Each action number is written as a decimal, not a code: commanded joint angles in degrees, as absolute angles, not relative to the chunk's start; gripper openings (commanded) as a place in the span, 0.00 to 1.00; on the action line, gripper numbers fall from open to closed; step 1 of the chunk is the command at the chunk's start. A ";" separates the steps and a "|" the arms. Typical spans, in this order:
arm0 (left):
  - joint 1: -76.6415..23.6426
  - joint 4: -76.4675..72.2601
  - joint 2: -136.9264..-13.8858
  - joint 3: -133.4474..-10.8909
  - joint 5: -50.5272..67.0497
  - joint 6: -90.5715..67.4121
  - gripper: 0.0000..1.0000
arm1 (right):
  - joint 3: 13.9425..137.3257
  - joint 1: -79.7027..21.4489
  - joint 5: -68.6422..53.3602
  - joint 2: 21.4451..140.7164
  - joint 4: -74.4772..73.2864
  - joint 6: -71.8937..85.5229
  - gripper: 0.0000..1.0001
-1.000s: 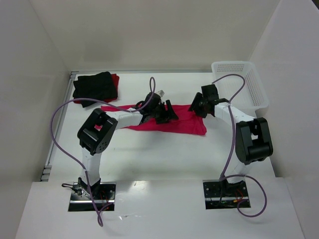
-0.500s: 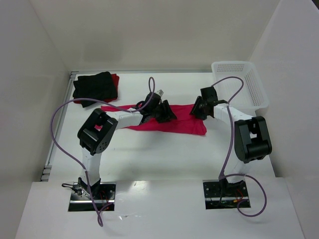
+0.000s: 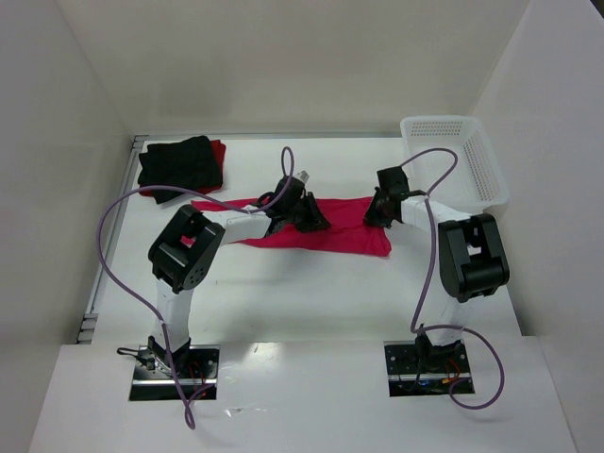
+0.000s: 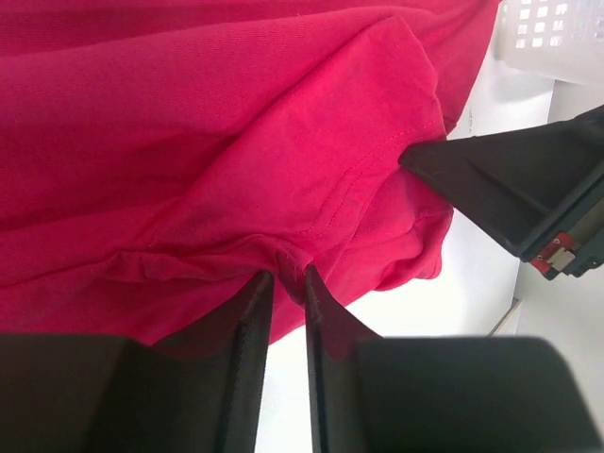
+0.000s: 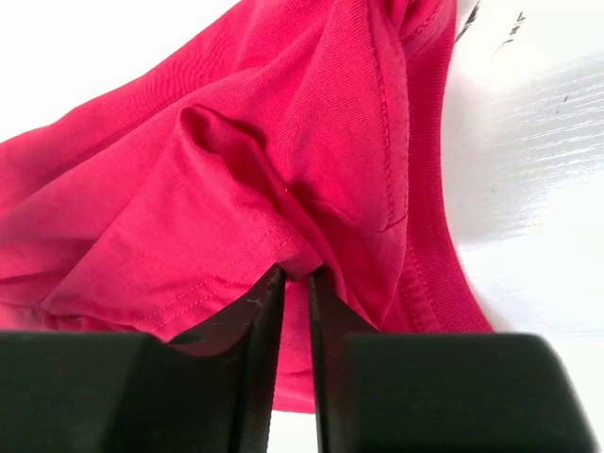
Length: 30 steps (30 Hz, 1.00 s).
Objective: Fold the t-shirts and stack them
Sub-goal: Fold the other side of the tshirt into a rectangle
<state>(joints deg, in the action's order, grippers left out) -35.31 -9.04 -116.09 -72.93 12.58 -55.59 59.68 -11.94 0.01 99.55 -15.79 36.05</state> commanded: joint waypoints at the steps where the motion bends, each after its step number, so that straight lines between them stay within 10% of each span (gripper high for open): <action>1: -34.72 -10.99 -116.98 -73.48 12.13 -54.76 0.25 | 62.40 -11.95 2.63 100.46 -12.83 35.33 0.20; 25: -27.33 -10.81 -116.98 -76.90 13.53 -52.38 0.13 | 73.91 -11.95 -0.09 105.47 -11.86 35.95 0.16; 30: -26.81 -11.34 -120.05 -80.94 15.72 -52.38 0.15 | 73.92 -11.95 -0.62 105.39 -13.09 35.42 0.29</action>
<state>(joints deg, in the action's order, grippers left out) -26.74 -8.32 -117.43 -77.36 13.58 -53.91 71.29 -11.94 -0.36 105.69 -13.76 36.07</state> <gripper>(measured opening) 0.143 0.267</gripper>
